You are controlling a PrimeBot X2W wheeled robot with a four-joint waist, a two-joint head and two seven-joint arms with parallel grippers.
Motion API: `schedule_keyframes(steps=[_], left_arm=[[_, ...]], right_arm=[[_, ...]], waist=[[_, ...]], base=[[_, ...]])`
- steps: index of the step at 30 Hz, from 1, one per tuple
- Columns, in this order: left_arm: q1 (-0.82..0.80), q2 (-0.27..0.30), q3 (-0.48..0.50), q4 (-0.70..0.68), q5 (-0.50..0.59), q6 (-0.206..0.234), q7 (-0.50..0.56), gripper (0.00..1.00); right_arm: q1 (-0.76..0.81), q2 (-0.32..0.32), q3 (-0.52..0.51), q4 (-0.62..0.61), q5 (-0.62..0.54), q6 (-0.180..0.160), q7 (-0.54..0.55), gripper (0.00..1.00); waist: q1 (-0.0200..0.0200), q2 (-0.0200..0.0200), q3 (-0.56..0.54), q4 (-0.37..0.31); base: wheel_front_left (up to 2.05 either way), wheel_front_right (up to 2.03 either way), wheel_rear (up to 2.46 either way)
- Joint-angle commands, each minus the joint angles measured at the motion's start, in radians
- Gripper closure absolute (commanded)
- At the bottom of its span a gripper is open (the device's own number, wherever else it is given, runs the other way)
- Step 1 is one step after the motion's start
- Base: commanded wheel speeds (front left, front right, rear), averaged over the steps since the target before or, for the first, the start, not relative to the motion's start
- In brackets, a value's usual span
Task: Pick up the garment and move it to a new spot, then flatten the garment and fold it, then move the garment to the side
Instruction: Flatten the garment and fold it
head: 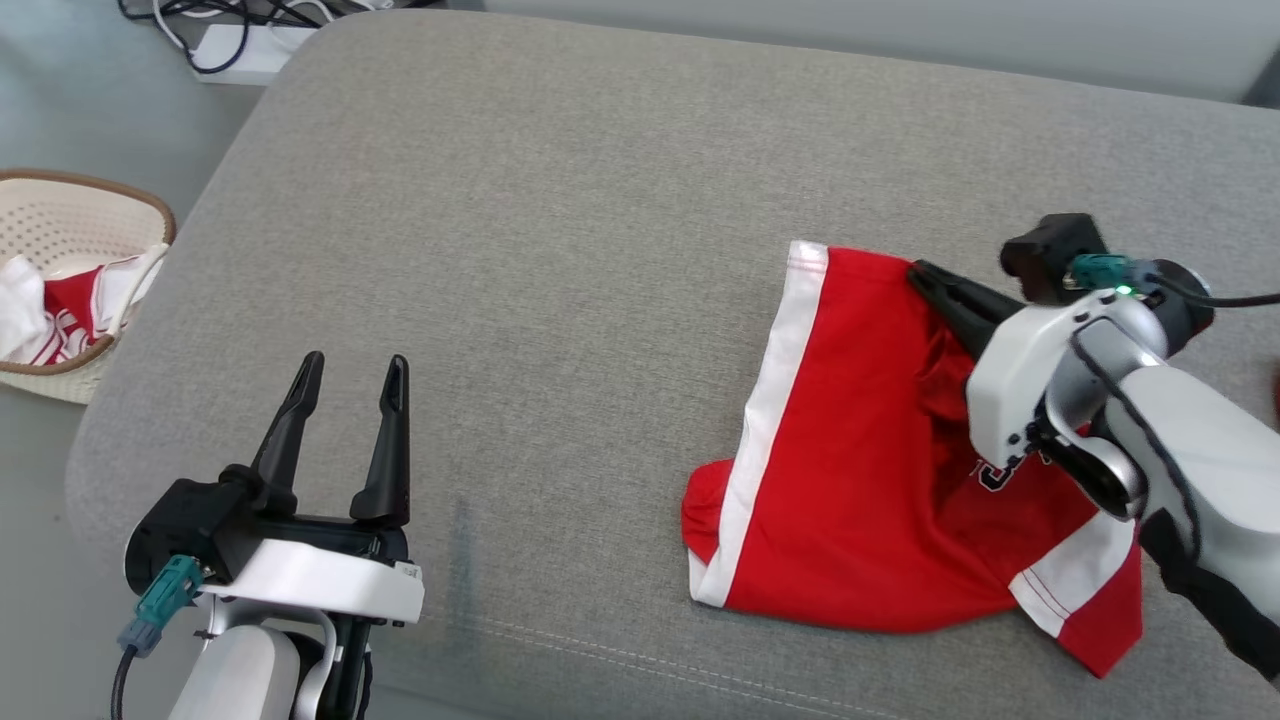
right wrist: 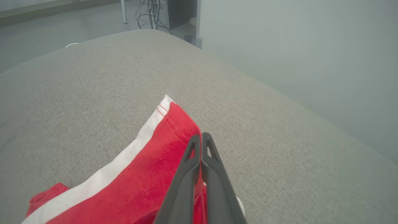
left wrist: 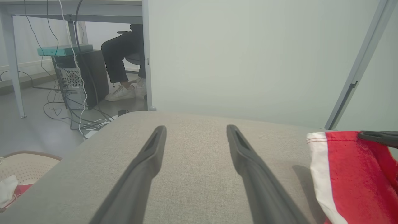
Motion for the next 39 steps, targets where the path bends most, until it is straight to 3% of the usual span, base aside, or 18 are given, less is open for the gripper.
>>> schedule_keyframes(steps=[1, 7, 12, 19, 28, 29, 30, 39], left_arm=[[-0.035, 0.015, 0.042, -0.019, 0.012, -0.008, -0.010, 0.00], [-0.029, 0.013, 0.071, -0.023, 0.036, -0.026, -0.010, 0.00], [-0.028, 0.012, 0.085, -0.022, 0.048, -0.036, -0.010, 0.00], [-0.023, 0.016, 0.096, -0.012, 0.057, -0.045, -0.010, 0.00], [-0.002, 0.028, 0.105, -0.003, 0.057, -0.041, -0.010, 0.00], [-0.001, 0.030, 0.105, -0.004, 0.057, -0.041, -0.009, 0.00], [0.001, 0.035, 0.105, -0.006, 0.057, -0.039, -0.006, 0.00], [0.031, 0.053, 0.115, -0.034, 0.060, -0.017, 0.009, 0.00]], right_arm=[[0.033, -0.017, -0.013, -0.026, 0.006, -0.003, -0.018, 1.00], [0.170, -0.106, -0.166, -0.149, 0.007, -0.003, -0.075, 1.00], [0.350, -0.135, -0.297, -0.259, 0.010, -0.003, -0.091, 1.00], [0.607, -0.057, -0.551, -0.300, -0.023, -0.003, -0.128, 1.00], [0.722, 0.070, -0.633, -0.284, -0.054, -0.003, -0.134, 1.00], [0.723, 0.075, -0.628, -0.276, -0.059, -0.003, -0.134, 0.59], [0.722, 0.097, -0.624, -0.273, -0.039, -0.003, -0.149, 0.00], [0.737, 0.079, -0.649, -0.313, -0.031, -0.003, -0.263, 0.00]], waist=[[0.0000, 0.0000, -0.001, -0.023], [0.0000, 0.0000, 0.003, -0.080], [0.0000, 0.0000, 0.010, -0.116], [0.0000, 0.0000, 0.007, -0.159], [0.0000, 0.0000, -0.010, -0.197], [0.0000, 0.0000, -0.011, -0.199], [0.0000, 0.0000, -0.014, -0.204], [0.0000, 0.0000, -0.039, -0.218]], base=[[0.00, 0.00, 0.00], [0.00, 0.00, 0.00], [0.00, 0.00, 0.00], [0.00, 0.00, 0.00], [0.00, 0.00, 0.00], [0.00, 0.00, 0.00], [0.00, 0.00, 0.00], [0.00, 0.00, 0.00]])
